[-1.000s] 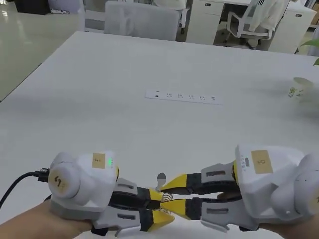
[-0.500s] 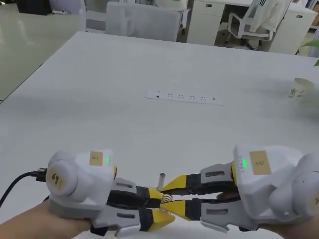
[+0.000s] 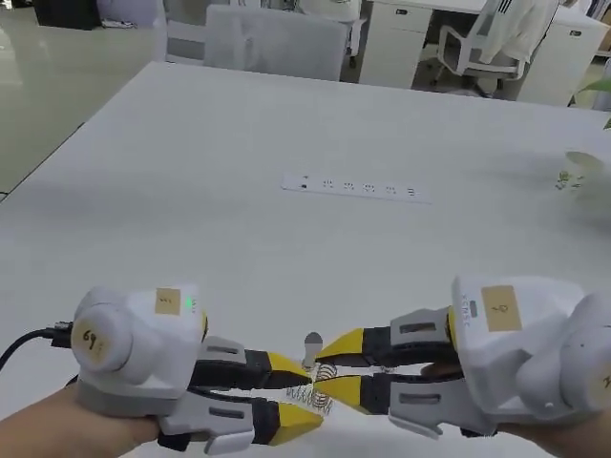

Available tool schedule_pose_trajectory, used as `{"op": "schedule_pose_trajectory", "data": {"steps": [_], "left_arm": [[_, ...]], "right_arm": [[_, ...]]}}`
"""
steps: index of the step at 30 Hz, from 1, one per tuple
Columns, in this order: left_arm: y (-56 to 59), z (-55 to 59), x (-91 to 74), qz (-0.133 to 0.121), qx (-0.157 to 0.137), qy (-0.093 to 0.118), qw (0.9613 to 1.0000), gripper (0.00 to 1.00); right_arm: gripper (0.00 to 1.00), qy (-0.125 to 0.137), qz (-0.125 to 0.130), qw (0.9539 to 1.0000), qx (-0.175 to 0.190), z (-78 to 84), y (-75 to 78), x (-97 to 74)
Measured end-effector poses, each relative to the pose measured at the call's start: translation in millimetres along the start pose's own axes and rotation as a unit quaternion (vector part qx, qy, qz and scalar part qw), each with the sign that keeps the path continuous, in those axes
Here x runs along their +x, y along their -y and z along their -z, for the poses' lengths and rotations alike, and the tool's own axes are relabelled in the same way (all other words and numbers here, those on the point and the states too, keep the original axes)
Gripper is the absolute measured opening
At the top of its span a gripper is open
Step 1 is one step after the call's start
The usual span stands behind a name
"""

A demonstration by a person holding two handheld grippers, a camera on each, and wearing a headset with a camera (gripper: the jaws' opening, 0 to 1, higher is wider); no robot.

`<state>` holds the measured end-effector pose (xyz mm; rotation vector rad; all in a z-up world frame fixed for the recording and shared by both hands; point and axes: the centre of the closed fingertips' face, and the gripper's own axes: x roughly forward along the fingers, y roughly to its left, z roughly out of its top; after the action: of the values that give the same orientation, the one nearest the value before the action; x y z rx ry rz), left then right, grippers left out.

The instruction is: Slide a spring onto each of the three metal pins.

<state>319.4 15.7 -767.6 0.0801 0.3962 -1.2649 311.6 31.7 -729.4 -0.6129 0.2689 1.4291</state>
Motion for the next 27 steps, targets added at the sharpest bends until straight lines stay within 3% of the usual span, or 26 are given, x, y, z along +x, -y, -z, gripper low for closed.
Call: {"op": "schedule_pose_trajectory", "data": {"steps": [10,21,27], "left_arm": [[-1.7,3.7,-6.0,-0.009,-0.01,-0.003,0.9999,0.23],[-9.4,7.0,-24.4,-0.031,-0.021,0.0,0.9993,0.29],[-14.3,11.7,-32.3,-0.048,-0.024,-0.001,0.9985,0.38]], "right_arm": [[0.07,-0.006,0.006,1.0,-0.002,3.1,2.3,-1.3],[0.07,-0.01,0.019,0.9998,-0.001,5.9,8.2,-3.7],[0.07,-0.013,0.021,0.9997,-0.001,7.9,9.4,-3.9]]}}
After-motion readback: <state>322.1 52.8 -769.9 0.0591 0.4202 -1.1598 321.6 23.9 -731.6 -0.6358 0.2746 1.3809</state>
